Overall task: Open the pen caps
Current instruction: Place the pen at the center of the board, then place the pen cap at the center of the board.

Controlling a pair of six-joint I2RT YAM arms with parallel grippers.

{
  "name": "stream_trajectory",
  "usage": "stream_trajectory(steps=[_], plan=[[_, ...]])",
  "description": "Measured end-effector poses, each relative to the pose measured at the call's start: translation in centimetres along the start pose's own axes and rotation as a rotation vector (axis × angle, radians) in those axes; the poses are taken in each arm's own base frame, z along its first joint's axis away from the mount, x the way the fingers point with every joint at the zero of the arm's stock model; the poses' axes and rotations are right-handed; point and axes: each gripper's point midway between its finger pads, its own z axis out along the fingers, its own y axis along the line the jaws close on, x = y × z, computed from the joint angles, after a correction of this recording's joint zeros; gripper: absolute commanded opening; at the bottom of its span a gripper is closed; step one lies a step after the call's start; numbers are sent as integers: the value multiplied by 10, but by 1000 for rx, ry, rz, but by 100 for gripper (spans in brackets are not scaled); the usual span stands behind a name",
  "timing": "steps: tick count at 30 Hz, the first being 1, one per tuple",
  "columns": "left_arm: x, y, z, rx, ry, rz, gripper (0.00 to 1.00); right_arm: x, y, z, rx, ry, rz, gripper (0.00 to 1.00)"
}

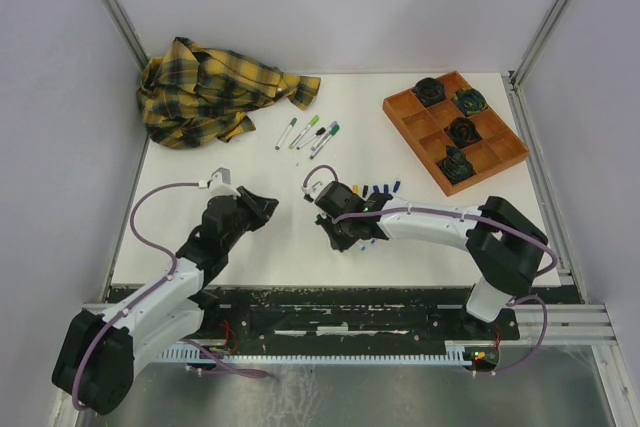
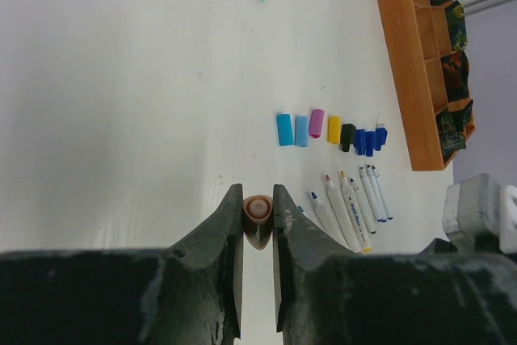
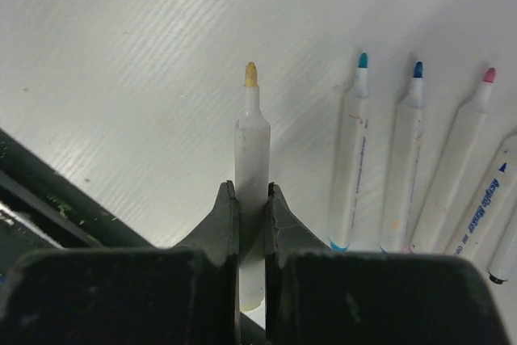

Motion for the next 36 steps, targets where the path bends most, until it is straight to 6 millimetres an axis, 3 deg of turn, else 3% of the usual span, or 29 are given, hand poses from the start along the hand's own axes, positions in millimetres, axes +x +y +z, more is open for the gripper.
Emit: stream_trajectory(steps=[9, 22, 36], plan=[[0, 0, -7, 21, -17, -28, 3, 10, -22, 13, 127, 34, 11, 12], [13, 13, -10, 6, 2, -57, 3, 15, -24, 22, 148, 78, 11, 25], [12, 9, -15, 46, -18, -79, 3, 16, -24, 25, 149, 98, 8, 34]])
